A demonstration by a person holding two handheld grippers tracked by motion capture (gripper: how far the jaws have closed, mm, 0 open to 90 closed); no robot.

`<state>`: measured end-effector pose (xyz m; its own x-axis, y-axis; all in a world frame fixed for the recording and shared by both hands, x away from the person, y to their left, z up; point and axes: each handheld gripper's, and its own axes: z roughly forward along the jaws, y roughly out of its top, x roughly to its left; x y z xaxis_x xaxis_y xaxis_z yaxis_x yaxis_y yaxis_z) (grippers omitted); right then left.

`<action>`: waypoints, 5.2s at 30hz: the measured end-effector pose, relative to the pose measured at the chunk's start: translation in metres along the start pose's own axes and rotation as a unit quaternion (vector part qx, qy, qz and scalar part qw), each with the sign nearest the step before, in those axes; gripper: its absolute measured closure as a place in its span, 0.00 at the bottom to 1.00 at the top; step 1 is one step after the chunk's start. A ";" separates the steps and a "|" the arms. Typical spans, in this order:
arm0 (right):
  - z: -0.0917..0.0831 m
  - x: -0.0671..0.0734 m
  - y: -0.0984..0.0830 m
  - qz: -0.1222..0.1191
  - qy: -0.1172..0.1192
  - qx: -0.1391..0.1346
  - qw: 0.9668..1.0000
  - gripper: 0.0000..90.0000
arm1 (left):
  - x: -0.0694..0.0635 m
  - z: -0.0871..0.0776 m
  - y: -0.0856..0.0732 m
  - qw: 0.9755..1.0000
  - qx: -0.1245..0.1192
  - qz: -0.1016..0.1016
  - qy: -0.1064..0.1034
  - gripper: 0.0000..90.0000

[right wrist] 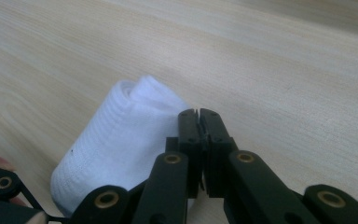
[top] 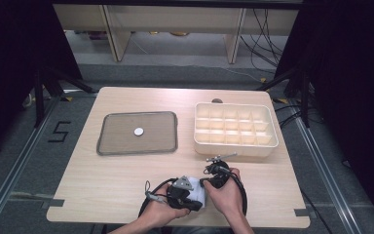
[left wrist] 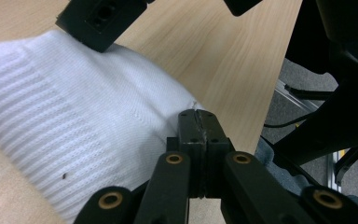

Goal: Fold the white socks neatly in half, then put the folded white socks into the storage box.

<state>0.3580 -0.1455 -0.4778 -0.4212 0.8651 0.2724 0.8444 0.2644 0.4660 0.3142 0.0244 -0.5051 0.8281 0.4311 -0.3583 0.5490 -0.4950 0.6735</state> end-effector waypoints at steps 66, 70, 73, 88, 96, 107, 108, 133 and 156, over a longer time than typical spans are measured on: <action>-0.026 -0.001 0.008 0.002 0.024 -0.028 0.999 0.41 | 0.029 -0.090 -0.003 0.994 -0.087 0.003 0.073 0.40; -0.024 0.001 0.007 0.008 0.011 -0.023 1.000 0.42 | 0.031 -0.090 -0.004 0.993 -0.084 -0.001 0.079 0.40; -0.026 -0.001 0.008 -0.004 0.013 -0.023 1.000 0.43 | 0.033 -0.089 -0.006 0.994 -0.083 0.000 0.076 0.40; -0.023 -0.002 0.013 0.011 0.025 0.002 1.000 0.39 | 0.039 -0.090 -0.010 0.992 -0.093 -0.010 0.084 0.40; -0.019 -0.001 0.015 0.025 0.027 0.017 0.999 0.38 | 0.041 -0.090 -0.012 0.993 -0.086 -0.010 0.082 0.40; -0.011 0.002 0.023 0.043 0.029 0.053 0.997 0.37 | 0.042 -0.085 -0.015 0.995 -0.074 -0.016 0.072 0.47; -0.011 0.003 0.023 0.056 0.033 0.061 0.996 0.37 | 0.040 -0.084 -0.015 0.994 -0.074 -0.019 0.072 0.47; 0.014 0.010 0.027 0.079 0.048 0.128 0.987 0.33 | 0.042 -0.074 -0.019 0.996 -0.055 -0.014 0.067 0.47; 0.024 0.001 0.029 0.062 0.068 0.142 0.986 0.58 | 0.042 -0.073 -0.019 0.996 -0.054 -0.015 0.068 0.47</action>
<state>0.3902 -0.1269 -0.4837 -0.3321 0.8388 0.4314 0.9430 0.2844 0.1729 0.3305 0.1071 -0.4858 0.7844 0.5465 -0.2934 0.5518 -0.3989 0.7324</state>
